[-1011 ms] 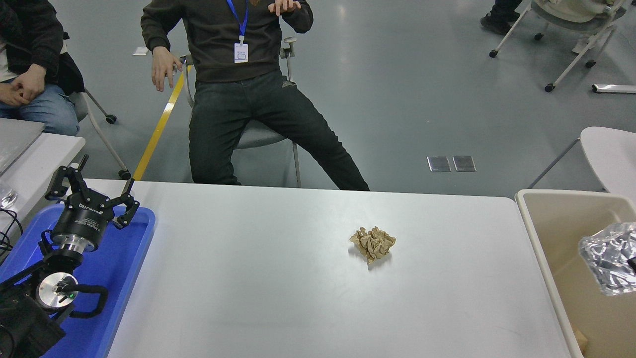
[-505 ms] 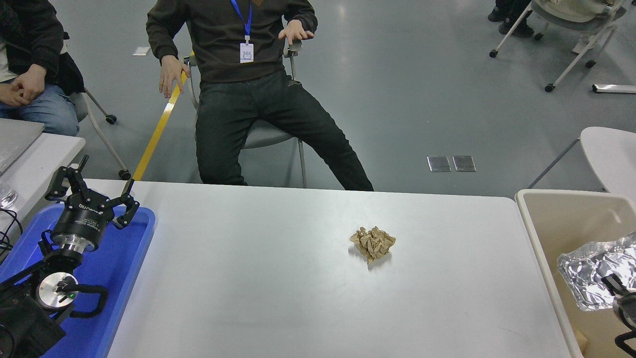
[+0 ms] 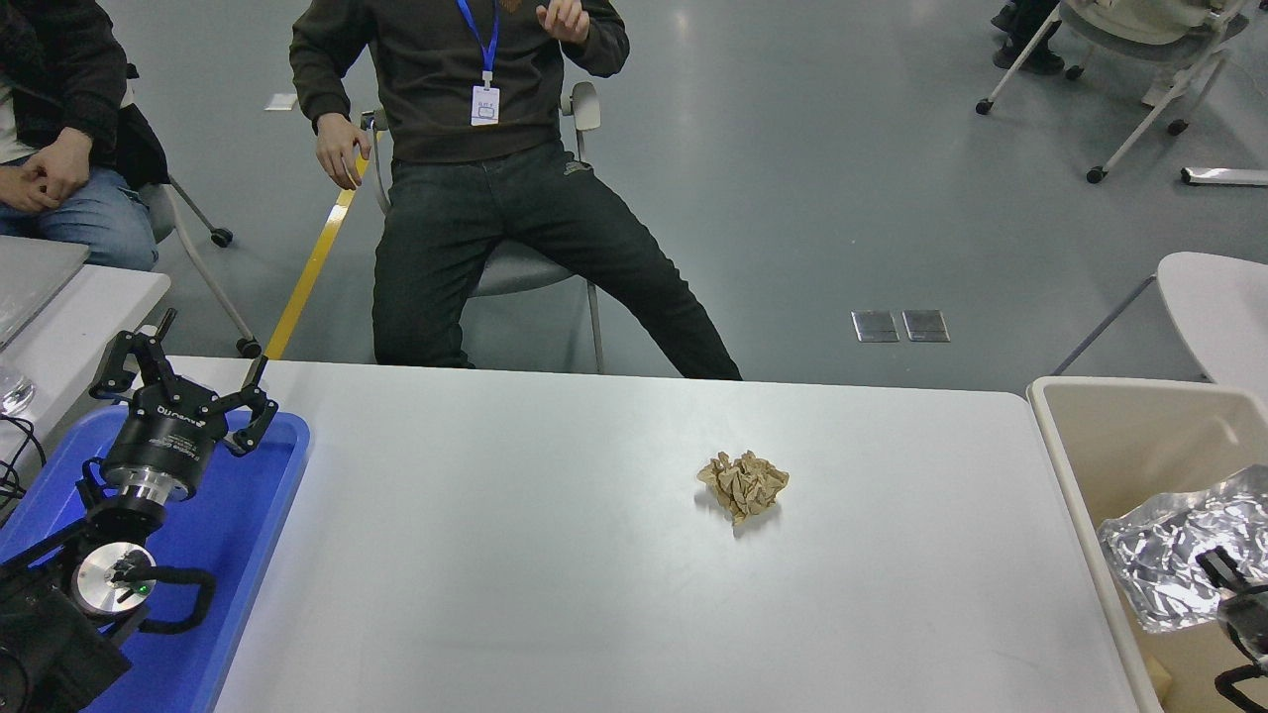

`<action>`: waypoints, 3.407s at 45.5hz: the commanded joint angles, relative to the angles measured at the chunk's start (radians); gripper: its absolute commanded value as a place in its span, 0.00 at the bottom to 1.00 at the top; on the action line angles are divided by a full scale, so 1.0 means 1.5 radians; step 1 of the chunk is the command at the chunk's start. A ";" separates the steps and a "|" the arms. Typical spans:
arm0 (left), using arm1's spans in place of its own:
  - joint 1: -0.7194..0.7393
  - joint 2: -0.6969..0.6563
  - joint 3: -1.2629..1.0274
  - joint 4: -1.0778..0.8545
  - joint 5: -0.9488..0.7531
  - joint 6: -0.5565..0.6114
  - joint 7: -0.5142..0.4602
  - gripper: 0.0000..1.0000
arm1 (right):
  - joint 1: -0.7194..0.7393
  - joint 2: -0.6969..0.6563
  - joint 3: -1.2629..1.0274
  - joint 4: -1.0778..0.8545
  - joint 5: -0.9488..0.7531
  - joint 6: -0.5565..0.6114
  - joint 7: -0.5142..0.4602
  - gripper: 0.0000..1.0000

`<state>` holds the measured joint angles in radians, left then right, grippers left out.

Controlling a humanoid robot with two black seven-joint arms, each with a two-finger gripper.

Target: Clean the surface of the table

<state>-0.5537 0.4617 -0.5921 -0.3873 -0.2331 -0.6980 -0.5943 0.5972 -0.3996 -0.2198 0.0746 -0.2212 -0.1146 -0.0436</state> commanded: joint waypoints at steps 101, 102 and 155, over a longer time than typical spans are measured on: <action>0.001 0.000 0.000 -0.001 0.000 0.000 -0.001 1.00 | -0.030 0.080 1.033 0.482 -0.026 0.130 0.275 0.99; 0.000 0.000 0.000 0.000 0.000 0.000 0.000 1.00 | -0.035 0.082 1.032 0.482 -0.026 0.132 0.280 0.99; 0.000 0.000 0.000 -0.001 0.000 0.000 -0.001 1.00 | -0.095 0.074 0.835 0.377 -0.062 0.146 0.363 0.99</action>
<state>-0.5538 0.4617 -0.5921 -0.3873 -0.2332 -0.6979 -0.5947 0.4506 -0.2851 1.0710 0.6452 -0.3171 0.1079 0.4971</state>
